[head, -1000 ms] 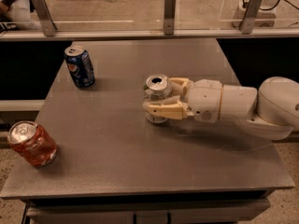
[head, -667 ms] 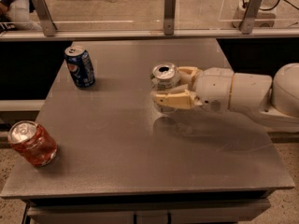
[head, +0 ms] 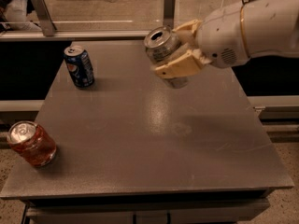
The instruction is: Knock 7up can over
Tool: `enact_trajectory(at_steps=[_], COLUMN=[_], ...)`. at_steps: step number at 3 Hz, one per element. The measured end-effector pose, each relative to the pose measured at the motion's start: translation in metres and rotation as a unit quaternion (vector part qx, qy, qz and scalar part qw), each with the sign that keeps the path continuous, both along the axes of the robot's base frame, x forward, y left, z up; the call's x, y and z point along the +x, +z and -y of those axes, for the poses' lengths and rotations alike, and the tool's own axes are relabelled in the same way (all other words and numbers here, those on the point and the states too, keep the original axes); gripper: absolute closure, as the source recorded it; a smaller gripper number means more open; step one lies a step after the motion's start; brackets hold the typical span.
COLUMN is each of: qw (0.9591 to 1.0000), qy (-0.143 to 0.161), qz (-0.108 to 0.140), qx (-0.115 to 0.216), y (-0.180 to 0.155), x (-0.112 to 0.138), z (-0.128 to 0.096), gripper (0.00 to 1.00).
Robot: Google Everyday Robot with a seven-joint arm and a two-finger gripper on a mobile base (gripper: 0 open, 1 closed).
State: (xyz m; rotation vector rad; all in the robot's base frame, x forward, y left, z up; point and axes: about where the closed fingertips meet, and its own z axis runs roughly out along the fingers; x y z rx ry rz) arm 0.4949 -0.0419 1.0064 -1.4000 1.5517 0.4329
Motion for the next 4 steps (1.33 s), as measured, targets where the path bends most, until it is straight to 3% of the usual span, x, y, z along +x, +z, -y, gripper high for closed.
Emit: enact_trajectory(at_steps=[1, 2, 3, 4], qw=[0.9928, 0.9609, 0.9394, 0.9324], qy=[-0.004, -0.028, -0.035, -0.027], qz=[-0.085, -0.207, -0.249, -0.242], qx=[-0.084, -0.182, -0.233, -0.267], y=[-0.034, -0.100, -0.117, -0.117], x=[0.009, 0.024, 0.019, 0.015], z=[0.025, 0.056, 0.058, 0.048], gripper=[1.00, 1.00, 1.00, 1.00])
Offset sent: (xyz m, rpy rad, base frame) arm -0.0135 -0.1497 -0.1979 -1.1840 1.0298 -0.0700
